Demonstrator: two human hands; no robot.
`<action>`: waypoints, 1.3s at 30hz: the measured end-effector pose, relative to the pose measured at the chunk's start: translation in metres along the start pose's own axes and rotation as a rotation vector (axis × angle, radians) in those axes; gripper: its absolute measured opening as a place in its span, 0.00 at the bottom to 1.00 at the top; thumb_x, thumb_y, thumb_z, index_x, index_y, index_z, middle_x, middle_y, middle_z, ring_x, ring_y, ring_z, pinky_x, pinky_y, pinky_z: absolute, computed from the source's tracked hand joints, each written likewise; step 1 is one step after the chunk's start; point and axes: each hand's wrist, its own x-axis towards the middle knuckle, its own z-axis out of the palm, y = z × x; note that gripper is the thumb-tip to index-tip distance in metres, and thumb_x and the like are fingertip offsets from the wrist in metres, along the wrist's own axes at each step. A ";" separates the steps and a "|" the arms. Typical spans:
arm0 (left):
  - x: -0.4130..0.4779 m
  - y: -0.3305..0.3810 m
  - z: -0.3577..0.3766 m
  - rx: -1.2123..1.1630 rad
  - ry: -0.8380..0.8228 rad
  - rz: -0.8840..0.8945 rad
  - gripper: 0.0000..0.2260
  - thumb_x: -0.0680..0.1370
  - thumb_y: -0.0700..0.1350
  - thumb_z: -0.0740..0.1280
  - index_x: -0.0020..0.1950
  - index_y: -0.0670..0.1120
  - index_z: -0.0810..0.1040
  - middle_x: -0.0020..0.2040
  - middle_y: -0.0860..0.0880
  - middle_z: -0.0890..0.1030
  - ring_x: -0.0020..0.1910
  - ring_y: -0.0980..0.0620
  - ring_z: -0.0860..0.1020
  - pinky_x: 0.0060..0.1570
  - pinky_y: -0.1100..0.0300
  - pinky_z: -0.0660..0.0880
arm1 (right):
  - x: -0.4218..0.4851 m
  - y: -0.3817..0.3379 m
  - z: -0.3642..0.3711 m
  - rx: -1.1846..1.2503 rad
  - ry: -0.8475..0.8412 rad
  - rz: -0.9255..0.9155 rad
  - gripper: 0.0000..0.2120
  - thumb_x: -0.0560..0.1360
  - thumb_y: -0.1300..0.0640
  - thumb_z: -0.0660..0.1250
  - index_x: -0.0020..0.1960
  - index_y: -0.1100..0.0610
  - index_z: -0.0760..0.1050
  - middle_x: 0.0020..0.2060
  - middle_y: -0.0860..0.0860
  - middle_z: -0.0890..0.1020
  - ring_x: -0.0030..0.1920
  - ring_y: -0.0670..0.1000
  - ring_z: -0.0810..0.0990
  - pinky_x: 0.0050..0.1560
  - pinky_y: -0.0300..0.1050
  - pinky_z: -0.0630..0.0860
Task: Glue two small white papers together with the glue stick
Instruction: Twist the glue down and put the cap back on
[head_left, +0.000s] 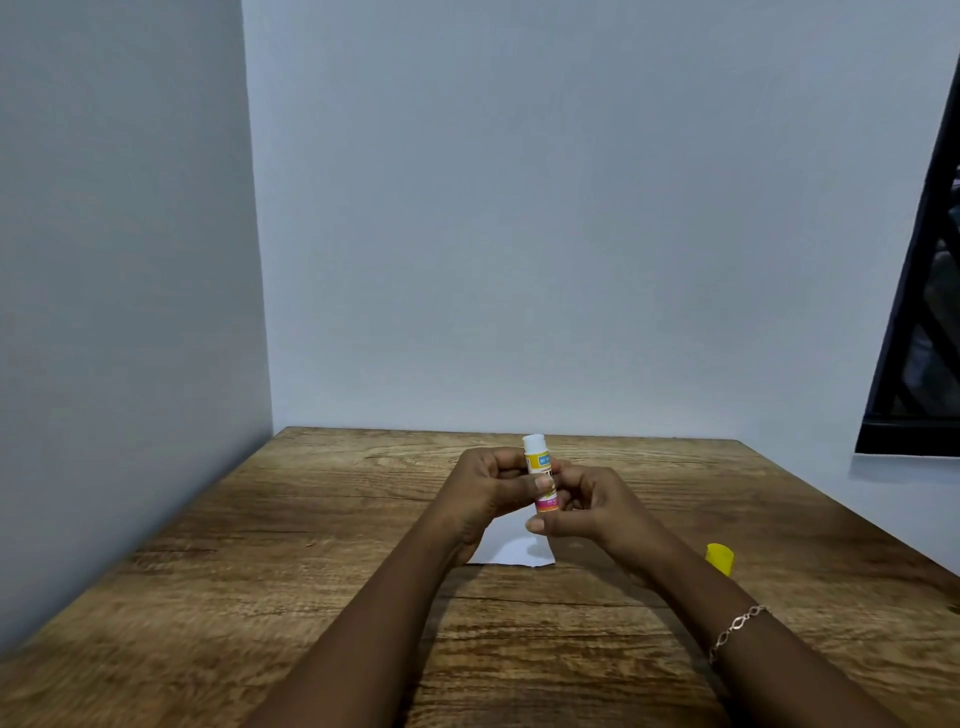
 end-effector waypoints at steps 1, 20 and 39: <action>0.000 0.001 0.000 -0.006 -0.005 -0.006 0.09 0.73 0.32 0.65 0.50 0.40 0.81 0.40 0.48 0.85 0.40 0.52 0.83 0.47 0.62 0.79 | 0.000 0.000 -0.001 0.005 -0.019 0.007 0.12 0.59 0.59 0.74 0.42 0.58 0.80 0.33 0.52 0.74 0.31 0.42 0.72 0.34 0.32 0.70; -0.001 0.006 0.002 -0.058 0.043 -0.032 0.04 0.71 0.33 0.68 0.45 0.38 0.79 0.39 0.50 0.86 0.36 0.54 0.82 0.38 0.62 0.78 | -0.006 -0.005 -0.002 0.078 -0.057 0.045 0.09 0.70 0.68 0.66 0.50 0.63 0.79 0.40 0.51 0.82 0.43 0.46 0.81 0.46 0.36 0.77; -0.002 0.008 0.005 -0.080 0.002 -0.053 0.05 0.74 0.34 0.65 0.47 0.40 0.79 0.40 0.51 0.86 0.37 0.55 0.83 0.37 0.63 0.79 | -0.006 -0.002 -0.004 0.224 -0.053 0.090 0.11 0.69 0.68 0.66 0.51 0.64 0.78 0.40 0.58 0.85 0.43 0.50 0.84 0.43 0.37 0.79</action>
